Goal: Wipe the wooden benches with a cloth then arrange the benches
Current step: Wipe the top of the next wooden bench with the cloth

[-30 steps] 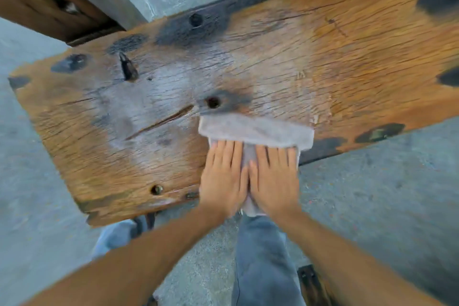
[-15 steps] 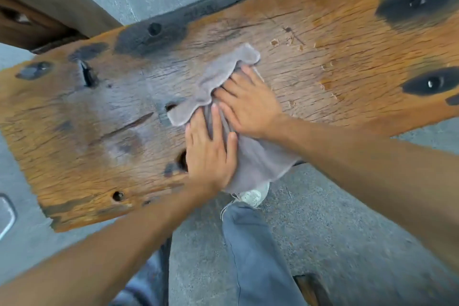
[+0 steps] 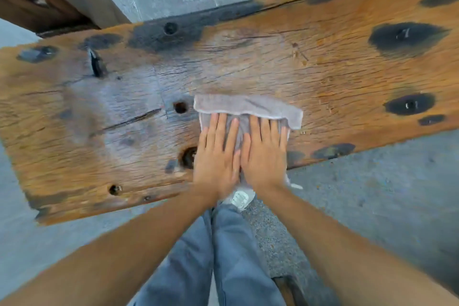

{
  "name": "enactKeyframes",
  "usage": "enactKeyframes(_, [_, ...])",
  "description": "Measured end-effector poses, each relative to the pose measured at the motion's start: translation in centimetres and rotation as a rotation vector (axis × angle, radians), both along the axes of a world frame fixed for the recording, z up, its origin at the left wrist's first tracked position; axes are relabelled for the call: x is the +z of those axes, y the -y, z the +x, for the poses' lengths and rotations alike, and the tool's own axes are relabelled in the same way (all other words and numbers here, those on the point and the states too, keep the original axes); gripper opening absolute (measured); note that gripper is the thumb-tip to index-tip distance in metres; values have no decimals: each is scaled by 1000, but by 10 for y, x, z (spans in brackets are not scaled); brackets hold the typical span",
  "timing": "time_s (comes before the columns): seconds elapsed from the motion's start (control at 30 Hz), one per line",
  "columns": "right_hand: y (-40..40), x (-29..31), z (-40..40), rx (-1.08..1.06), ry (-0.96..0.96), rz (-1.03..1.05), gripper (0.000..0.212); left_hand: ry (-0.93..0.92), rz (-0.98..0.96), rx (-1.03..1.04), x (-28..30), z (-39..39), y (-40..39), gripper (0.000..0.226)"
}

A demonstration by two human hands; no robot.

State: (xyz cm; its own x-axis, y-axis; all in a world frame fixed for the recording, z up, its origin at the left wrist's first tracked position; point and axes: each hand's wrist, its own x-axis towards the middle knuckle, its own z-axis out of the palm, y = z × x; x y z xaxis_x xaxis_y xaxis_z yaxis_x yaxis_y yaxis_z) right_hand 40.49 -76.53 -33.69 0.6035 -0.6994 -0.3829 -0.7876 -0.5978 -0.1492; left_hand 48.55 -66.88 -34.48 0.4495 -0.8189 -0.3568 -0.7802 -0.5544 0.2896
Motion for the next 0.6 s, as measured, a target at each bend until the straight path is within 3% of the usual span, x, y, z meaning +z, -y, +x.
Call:
enactKeyframes(0.13, [-60, 6, -77, 42, -163, 101, 48, -138, 123, -117, 23, -61, -80, 67])
enactKeyframes(0.27, [-37, 12, -69, 82, -167, 115, 47, -215, 193, -121, 36, -50, -75, 68])
enactKeyframes(0.37, [4, 7, -37, 27, -63, 18, 50, -246, 83, -74, 29, 1, 0, 68])
enactKeyframes(0.5, [133, -18, 59, -214, 28, -115, 54, -149, 3, -47, 7, 91, 162, 65])
enactKeyframes(0.57, [197, -20, 102, -261, 224, 77, 55, -166, 66, 46, 7, 130, 236, 65])
enactKeyframes(0.6, [220, -23, 114, -377, 472, 390, 48, -190, 109, 111, 7, 145, 259, 66])
